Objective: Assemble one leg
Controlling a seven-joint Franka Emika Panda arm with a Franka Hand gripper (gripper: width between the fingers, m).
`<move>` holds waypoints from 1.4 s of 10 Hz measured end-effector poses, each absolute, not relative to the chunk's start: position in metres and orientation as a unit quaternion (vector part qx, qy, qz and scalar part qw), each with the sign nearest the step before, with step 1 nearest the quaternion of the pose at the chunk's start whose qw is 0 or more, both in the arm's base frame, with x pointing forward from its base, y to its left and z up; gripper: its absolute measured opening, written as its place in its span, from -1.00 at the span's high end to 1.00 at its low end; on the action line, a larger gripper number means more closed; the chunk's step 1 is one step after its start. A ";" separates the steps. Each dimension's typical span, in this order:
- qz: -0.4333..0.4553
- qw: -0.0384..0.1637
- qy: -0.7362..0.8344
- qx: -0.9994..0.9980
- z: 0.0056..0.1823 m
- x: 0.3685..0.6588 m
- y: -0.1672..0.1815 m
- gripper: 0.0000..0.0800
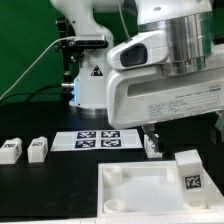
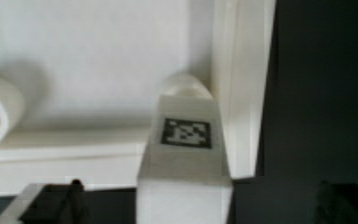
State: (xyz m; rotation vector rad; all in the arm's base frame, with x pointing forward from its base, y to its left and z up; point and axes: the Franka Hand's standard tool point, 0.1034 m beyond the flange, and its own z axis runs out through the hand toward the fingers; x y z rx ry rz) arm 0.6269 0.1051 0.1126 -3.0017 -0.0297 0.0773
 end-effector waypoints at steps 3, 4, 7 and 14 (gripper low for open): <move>0.066 0.062 -0.002 -0.996 0.100 0.641 0.095 -0.62; 0.065 0.061 0.007 -0.996 0.092 0.638 0.097 -0.62; 0.067 0.060 0.024 -0.996 0.078 0.626 0.108 -0.62; 0.075 0.051 0.175 -0.980 0.078 0.627 0.107 0.27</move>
Offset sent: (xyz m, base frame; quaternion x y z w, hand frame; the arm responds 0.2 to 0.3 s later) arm -0.0036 0.0083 -0.0276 0.0168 0.0111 0.0445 0.9988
